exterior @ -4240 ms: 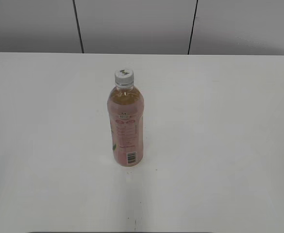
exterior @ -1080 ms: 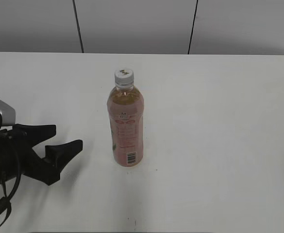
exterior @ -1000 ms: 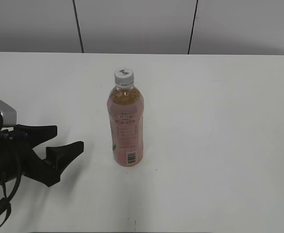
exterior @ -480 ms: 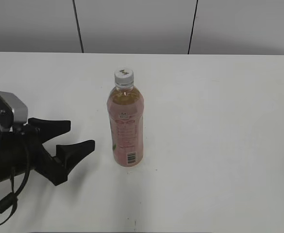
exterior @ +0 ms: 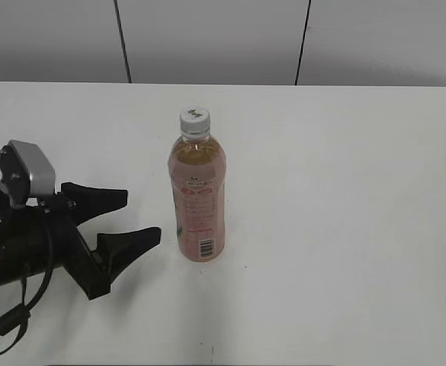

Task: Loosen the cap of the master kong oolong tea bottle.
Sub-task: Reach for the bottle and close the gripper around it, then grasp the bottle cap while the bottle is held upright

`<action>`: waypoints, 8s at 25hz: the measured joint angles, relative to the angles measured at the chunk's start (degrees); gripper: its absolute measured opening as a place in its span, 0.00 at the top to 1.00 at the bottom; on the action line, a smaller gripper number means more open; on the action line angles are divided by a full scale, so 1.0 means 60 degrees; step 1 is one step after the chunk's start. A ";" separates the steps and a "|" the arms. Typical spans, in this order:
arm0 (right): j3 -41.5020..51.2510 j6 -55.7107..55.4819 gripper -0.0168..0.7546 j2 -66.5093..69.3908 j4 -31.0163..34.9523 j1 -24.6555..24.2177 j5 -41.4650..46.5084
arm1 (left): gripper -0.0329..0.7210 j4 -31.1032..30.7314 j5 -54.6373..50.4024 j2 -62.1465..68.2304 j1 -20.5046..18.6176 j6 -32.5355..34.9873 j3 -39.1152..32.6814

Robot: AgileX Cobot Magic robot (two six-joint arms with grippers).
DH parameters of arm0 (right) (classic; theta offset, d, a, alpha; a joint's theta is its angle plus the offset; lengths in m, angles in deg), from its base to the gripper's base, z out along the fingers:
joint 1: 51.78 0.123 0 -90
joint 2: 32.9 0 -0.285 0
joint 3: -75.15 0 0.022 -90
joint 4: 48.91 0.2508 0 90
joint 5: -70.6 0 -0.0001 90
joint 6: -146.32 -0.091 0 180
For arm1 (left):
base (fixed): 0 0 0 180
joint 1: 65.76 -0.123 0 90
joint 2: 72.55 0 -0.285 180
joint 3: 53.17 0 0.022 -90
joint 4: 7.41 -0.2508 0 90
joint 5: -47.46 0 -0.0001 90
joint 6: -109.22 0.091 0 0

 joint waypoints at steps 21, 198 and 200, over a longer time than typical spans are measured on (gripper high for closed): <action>0.0000 -0.0011 0.33 0.0000 0.0048 0.0000 0.0000 | 0.24 0.0103 0.0000 0.0018 0.1157 -0.0288 0.1767; -1.2131 0.6839 0.30 1.8360 0.2333 0.6389 0.0873 | 0.42 0.0279 0.0013 0.1556 0.2001 -0.0945 0.3184; -1.2255 0.5257 0.28 1.8360 0.2340 0.6389 0.0960 | 0.42 0.0298 0.0013 0.1556 0.2001 -0.0968 0.3184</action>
